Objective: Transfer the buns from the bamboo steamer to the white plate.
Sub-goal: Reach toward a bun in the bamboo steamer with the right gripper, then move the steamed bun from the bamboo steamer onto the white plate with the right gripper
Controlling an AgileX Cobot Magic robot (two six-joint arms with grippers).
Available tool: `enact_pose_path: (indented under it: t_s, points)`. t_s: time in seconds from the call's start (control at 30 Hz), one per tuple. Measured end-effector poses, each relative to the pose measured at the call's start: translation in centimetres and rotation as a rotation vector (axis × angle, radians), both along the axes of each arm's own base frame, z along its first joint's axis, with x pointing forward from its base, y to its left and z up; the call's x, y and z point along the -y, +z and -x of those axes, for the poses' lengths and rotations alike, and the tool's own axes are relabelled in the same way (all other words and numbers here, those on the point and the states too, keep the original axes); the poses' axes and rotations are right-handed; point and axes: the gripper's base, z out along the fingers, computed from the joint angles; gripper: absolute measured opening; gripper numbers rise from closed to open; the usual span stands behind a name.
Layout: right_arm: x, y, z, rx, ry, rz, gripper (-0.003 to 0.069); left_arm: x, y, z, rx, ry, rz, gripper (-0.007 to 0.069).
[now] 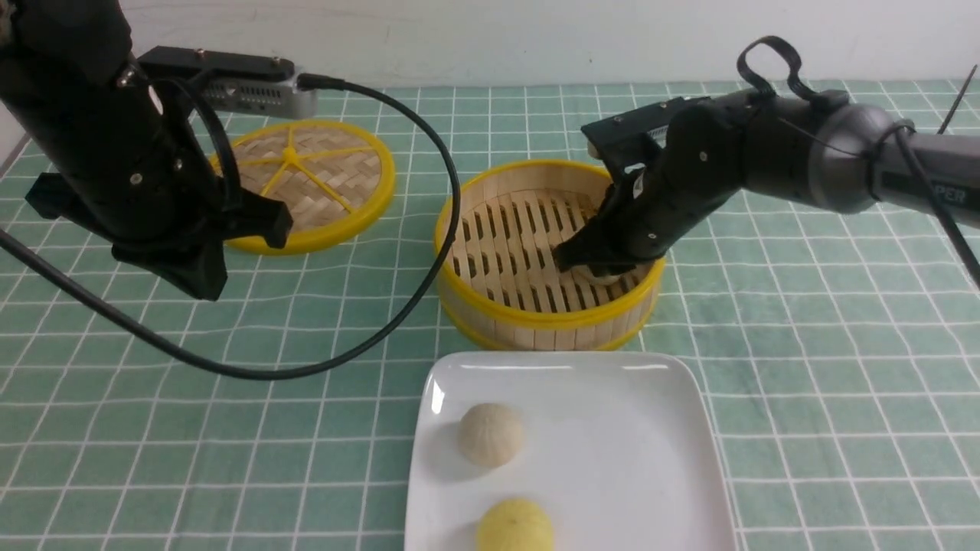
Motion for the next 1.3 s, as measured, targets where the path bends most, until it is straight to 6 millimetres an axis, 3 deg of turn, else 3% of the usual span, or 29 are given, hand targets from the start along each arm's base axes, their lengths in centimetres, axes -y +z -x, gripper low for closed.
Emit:
enact_pose_path:
  t_s: [0.03,0.17,0.27,0.3,0.33,0.37,0.4,0.53,0.57,0.6,0.63,0.67,0.77,0.83,0.9,0.93,1.03,1.17,1.23,1.3]
  points:
    - [0.1,0.5,0.2,-0.001,0.001,0.000,0.0019,0.0,0.0,0.0,0.000,0.000,0.000,0.0022]
    - [1.1,5.8,2.4,0.018,0.010,-0.017,0.0020,0.0,0.0,0.0,0.000,0.001,0.000,0.0023]
    - [2.6,11.7,6.3,-0.011,0.025,-0.035,0.0020,0.0,0.0,0.0,-0.001,0.001,0.003,0.0027]
    - [2.8,12.0,6.8,-0.035,0.028,-0.032,0.0020,0.0,0.0,0.0,-0.001,0.001,0.003,0.0028]
    - [3.4,13.6,9.0,-0.105,0.044,-0.041,0.0020,0.0,0.0,0.0,-0.001,0.001,0.004,0.0030]
    - [3.6,14.2,9.8,-0.121,0.050,-0.048,0.0020,0.0,0.0,0.0,-0.002,0.001,0.006,0.0031]
    - [3.8,14.5,12.2,-0.203,0.084,-0.063,0.0020,0.1,0.0,0.0,-0.004,0.001,0.011,0.0033]
    - [2.2,11.6,15.8,-0.293,0.168,-0.081,0.0020,0.2,0.0,0.1,-0.008,0.004,0.027,0.0033]
    - [1.4,9.5,16.6,-0.301,0.176,-0.087,0.0020,0.2,0.0,0.1,-0.009,0.008,0.031,0.0033]
    - [1.2,9.3,16.5,-0.285,0.173,-0.098,0.0022,0.2,0.0,0.1,-0.009,0.009,0.033,0.0033]
    - [0.4,7.0,17.1,-0.277,0.177,-0.097,0.0025,0.2,0.0,0.1,-0.010,0.014,0.034,0.0035]
    - [-0.1,5.0,17.2,-0.247,0.167,-0.102,0.0031,0.2,0.0,0.1,-0.010,0.018,0.036,0.0037]
    - [-0.3,2.5,17.1,-0.217,0.136,-0.105,0.0048,0.2,0.0,0.1,-0.010,0.020,0.037,0.0040]
    - [-0.3,0.0,16.7,-0.207,0.094,-0.099,0.0092,0.4,0.0,0.1,-0.011,0.021,0.050,0.0044]
    - [-0.5,-0.8,16.5,-0.212,0.089,-0.091,0.0125,0.4,0.0,0.1,-0.008,0.022,0.051,0.0044]
    - [-0.7,-1.7,16.2,-0.216,0.083,-0.082,0.0184,0.5,0.0,0.0,-0.006,0.022,0.062,0.0045]
    - [-0.8,-2.6,15.9,-0.227,0.078,-0.072,0.0290,0.5,0.0,0.0,-0.005,0.022,0.067,0.0049]
    - [-0.7,-1.7,16.2,-0.230,0.094,-0.065,0.0405,0.5,0.0,0.0,-0.006,0.022,0.071,0.0052]
    - [-0.5,-0.5,16.5,-0.229,0.116,-0.053,0.0445,0.6,0.0,0.0,-0.007,0.024,0.073,0.0054]
    - [0.1,3.0,17.0,-0.192,0.164,-0.039,0.0483,0.6,0.0,0.0,-0.007,0.025,0.074,0.0055]
